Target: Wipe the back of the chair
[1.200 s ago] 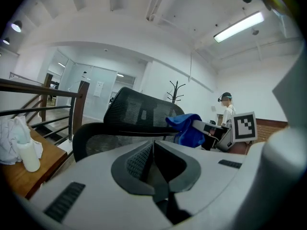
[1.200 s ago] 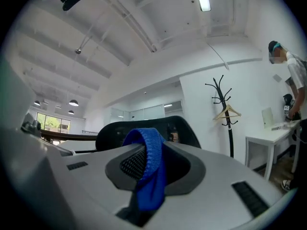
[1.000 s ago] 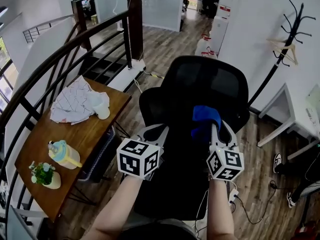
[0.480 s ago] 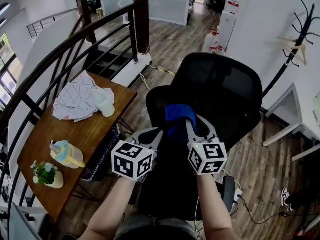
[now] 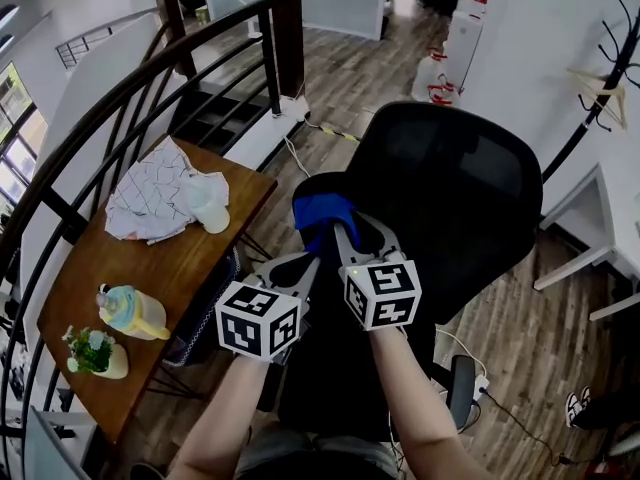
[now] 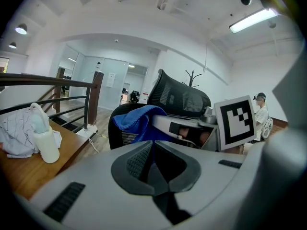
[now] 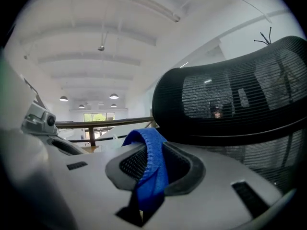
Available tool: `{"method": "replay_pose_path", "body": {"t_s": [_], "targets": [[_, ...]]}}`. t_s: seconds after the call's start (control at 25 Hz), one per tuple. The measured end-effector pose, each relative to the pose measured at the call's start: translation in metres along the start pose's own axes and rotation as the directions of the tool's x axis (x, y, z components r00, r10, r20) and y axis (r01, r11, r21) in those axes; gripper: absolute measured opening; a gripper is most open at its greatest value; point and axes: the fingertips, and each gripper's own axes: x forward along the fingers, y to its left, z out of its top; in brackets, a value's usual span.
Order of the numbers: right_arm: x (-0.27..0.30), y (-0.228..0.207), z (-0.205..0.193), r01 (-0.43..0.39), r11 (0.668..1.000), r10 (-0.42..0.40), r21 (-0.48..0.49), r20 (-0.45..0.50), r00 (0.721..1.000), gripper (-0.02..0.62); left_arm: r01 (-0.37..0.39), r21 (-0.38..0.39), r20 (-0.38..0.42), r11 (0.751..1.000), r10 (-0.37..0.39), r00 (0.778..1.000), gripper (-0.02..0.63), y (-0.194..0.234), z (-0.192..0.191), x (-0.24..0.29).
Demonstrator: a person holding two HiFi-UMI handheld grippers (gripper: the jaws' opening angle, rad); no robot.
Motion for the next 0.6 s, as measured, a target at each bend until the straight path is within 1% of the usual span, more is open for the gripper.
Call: {"method": "replay_pose_path", "body": {"t_s": [0.16,0.32,0.6], "targets": [[0.005,-0.009,-0.012,0.022,0.999,-0.02,0.041,-0.046,0.999,0.083,-0.006,-0.002,-0.019,1.0,0.006,1.0,0.021,0.003,-0.003,0.003],[0.004,-0.02,-0.025,0.049,0.998,-0.046,0.04,-0.085,0.995,0.083,-0.017,-0.003,-0.032,1.0,0.017,0.999,0.021,0.004,-0.005,0.005],[-0.015,-0.06,-0.028,0.128,0.99,-0.123,0.063,-0.083,0.989,0.083,-0.028,-0.018,-0.027,0.999,0.028,0.999,0.021,0.002,-0.006,0.008]]}}
